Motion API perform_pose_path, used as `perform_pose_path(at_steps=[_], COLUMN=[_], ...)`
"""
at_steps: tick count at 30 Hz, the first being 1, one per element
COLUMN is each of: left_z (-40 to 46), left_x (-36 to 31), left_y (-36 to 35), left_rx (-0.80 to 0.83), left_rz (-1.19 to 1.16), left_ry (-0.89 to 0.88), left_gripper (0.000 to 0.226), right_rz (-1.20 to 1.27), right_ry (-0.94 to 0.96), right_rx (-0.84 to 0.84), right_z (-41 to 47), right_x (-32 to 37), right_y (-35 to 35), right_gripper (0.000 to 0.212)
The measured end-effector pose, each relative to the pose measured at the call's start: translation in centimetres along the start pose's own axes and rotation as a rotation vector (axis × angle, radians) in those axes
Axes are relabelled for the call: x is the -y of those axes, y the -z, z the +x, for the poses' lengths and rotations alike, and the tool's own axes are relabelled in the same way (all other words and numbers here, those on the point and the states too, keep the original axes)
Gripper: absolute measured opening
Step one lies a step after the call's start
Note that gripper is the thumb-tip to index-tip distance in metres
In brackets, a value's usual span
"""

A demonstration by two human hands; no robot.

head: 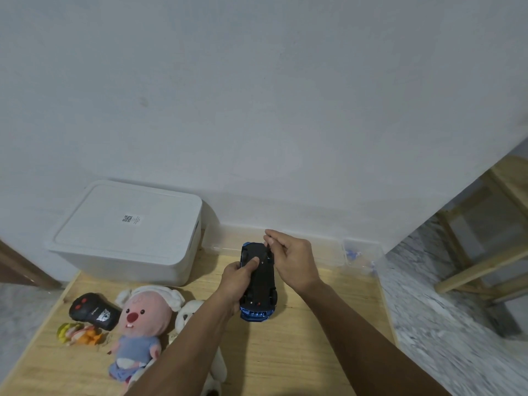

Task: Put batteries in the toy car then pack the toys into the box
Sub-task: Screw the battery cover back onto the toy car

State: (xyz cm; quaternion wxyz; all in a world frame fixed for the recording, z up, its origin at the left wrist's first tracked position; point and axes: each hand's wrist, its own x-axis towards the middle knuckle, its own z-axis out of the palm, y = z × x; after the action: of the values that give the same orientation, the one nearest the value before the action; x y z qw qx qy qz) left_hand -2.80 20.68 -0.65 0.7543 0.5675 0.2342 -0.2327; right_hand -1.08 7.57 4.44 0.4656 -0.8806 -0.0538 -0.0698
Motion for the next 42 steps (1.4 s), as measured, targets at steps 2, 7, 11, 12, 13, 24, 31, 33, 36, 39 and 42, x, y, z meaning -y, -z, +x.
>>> perform_pose_path(at_steps=[2,7,11,12,13,24,31,33,36,39,42], left_z=[0.0,-0.1,-0.3,-0.3,-0.3,-0.6,-0.1,0.0,-0.5,-0.5,-0.5], left_x=[0.0,0.3,0.1,0.1,0.0,0.2,0.8,0.8,0.6,0.5,0.4], left_y=[0.1,0.0,-0.2,-0.2,-0.1,-0.5,0.5,1.0,1.3,1.6,1.8], left_rx=[-0.006,-0.003,-0.01,-0.011,-0.01,-0.018,-0.043,-0.06,-0.046,0.0,0.017], left_rz=[0.003,0.01,0.004,0.008,0.013,0.07,0.019,-0.016,-0.122,-0.216,-0.298], left_ry=[0.001,-0.002,-0.008,-0.011,-0.016,-0.036,-0.001,0.031,0.101,0.131,0.145], left_gripper=[0.033,0.036,0.034,0.034,0.034,0.027,0.035,0.036,0.034,0.037,0.038], right_rz=[0.053,0.004,-0.258,-0.335,-0.406,-0.639,-0.427,-0.291,-0.069,0.132,0.242], right_ry=[-0.045,-0.012,0.1,0.119,0.136,0.039,-0.129,-0.252,-0.472,-0.664,-0.803], right_rx=[-0.012,0.011,0.003,0.011,0.019,0.122,0.013,-0.067,-0.138,-0.169,-0.143], right_z=[0.1,0.6,0.8,0.9,0.9,1.7,1.5,1.1,-0.3,-2.2,-3.6], right_x=[0.0,0.6,1.1,1.1,1.1,1.7,0.5,-0.7,-2.7,-4.6,-5.7], right_y=[0.0,0.3,0.8,0.8,0.9,1.3,1.9,2.0,1.5,0.8,0.2], right_gripper=[0.023,0.01,0.024,0.03,0.034,0.052,0.051,0.044,0.034,0.022,0.01])
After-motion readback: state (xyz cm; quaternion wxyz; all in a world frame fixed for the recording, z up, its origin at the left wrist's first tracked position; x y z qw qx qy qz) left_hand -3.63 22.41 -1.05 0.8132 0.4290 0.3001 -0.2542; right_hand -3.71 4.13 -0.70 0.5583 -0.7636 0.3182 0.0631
